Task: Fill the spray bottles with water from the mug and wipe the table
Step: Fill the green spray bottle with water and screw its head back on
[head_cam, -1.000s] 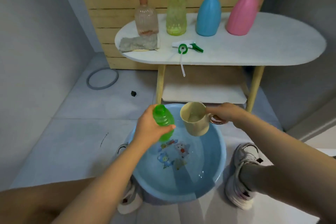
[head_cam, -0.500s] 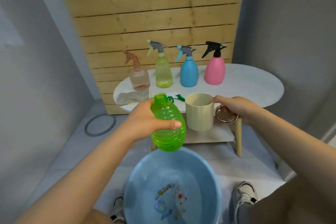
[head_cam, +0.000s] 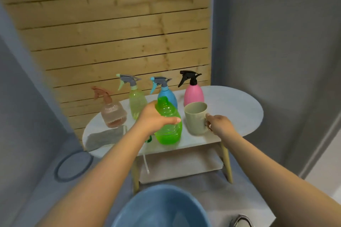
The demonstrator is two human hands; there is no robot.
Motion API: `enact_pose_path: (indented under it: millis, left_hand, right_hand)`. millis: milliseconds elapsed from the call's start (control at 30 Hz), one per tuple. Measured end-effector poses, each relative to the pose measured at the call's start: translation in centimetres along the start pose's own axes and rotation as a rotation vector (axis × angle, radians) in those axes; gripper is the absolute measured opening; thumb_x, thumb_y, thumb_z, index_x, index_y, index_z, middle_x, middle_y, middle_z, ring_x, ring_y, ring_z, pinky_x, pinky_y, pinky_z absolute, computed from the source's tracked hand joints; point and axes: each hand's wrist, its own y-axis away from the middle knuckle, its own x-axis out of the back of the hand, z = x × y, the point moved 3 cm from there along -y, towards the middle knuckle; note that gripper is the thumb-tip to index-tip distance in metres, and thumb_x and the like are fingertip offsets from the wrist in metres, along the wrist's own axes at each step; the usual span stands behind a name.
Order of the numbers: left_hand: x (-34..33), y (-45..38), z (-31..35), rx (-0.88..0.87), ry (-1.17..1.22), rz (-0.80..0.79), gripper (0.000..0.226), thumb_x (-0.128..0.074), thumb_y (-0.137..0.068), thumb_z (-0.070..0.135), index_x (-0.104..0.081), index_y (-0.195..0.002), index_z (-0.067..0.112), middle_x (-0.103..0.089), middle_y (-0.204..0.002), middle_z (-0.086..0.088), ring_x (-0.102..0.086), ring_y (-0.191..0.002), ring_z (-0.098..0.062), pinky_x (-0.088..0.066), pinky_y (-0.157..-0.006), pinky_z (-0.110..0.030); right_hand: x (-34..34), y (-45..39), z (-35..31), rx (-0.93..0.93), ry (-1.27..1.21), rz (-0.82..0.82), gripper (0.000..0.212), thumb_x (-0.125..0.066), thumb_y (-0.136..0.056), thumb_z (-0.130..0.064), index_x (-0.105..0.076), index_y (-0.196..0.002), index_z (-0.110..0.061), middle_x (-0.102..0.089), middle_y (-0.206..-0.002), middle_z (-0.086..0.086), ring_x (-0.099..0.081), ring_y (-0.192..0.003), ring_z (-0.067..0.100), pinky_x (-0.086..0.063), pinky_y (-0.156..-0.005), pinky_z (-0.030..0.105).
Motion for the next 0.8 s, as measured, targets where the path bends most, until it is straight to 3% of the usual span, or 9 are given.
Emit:
enact_pose_path:
  millis: [200, 400, 500, 567, 667, 800]
  left_hand:
    - [-2.3, -3.9, -2.7, 0.051, -0.129, 0.064, 0.060, -0.089, -0.058, 0.027, -0.061, -0.110, 0.016, -0.068, -0.103, -0.001, -0.064, -0.095, -0.020, -0.052, -0.086, -0.035]
    - [-3.8, -5.1, -4.0, 0.038, -0.132, 0.041, 0.063, -0.089, -0.052, 0.032, -0.060, -0.106, 0.017, -0.068, -0.100, 0.000, -0.064, -0.093, -0.019, -0.054, -0.085, -0.039]
    - [-4.1, -5.3, -4.4, 0.031, -0.148, 0.037, 0.062, -0.089, -0.056, 0.030, -0.059, -0.108, 0.016, -0.067, -0.102, -0.001, -0.064, -0.094, -0.020, -0.053, -0.086, -0.038]
    - [-4.2, -5.3, -4.7, 0.026, -0.162, 0.028, 0.064, -0.090, -0.056, 0.030, -0.059, -0.110, 0.015, -0.066, -0.103, -0.001, -0.063, -0.095, -0.020, -0.052, -0.086, -0.036]
    - [-4.4, -5.1, -4.8, 0.013, -0.161, 0.022, 0.066, -0.089, -0.057, 0.030, -0.057, -0.113, 0.016, -0.064, -0.105, 0.001, -0.061, -0.098, -0.019, -0.050, -0.084, -0.031]
    - [-4.7, -4.5, -4.4, -0.014, -0.181, -0.035, 0.080, -0.087, -0.062, 0.031, -0.046, -0.129, 0.018, -0.053, -0.109, 0.007, -0.050, -0.100, -0.013, -0.042, -0.085, -0.026]
  right_hand:
    - [-1.3, -1.8, 0.4, -0.046, 0.049, -0.010, 0.042, -0.034, -0.101, -0.034, -0.049, -0.072, -0.009, -0.046, -0.067, 0.002, -0.047, -0.079, 0.025, -0.033, -0.069, 0.029]
    - [-1.8, -2.7, 0.9, -0.079, 0.167, -0.003, 0.040, -0.037, -0.097, -0.027, -0.037, -0.060, -0.012, -0.040, -0.062, 0.002, -0.042, -0.069, 0.024, -0.030, -0.057, 0.029]
    - [-2.2, -2.7, 1.2, -0.095, 0.206, 0.011, 0.027, -0.043, -0.089, -0.022, -0.033, -0.065, -0.013, -0.042, -0.077, 0.007, -0.039, -0.076, 0.026, -0.025, -0.049, 0.029]
    - [-2.2, -2.3, 0.8, -0.073, 0.185, 0.037, 0.012, -0.047, -0.086, -0.021, -0.046, -0.083, -0.009, -0.045, -0.096, 0.012, -0.045, -0.087, 0.029, -0.035, -0.058, 0.029]
    - [-1.9, -1.4, -0.2, 0.037, 0.230, 0.110, 0.035, -0.051, -0.088, -0.022, -0.048, -0.119, -0.006, -0.043, -0.122, 0.011, -0.039, -0.117, 0.030, -0.039, -0.086, 0.036]
    - [-2.2, -0.3, -1.4, 0.269, 0.226, 0.225, 0.028, -0.057, -0.084, -0.016, -0.058, -0.111, -0.009, -0.049, -0.117, 0.009, -0.035, -0.114, 0.026, -0.031, -0.088, 0.026]
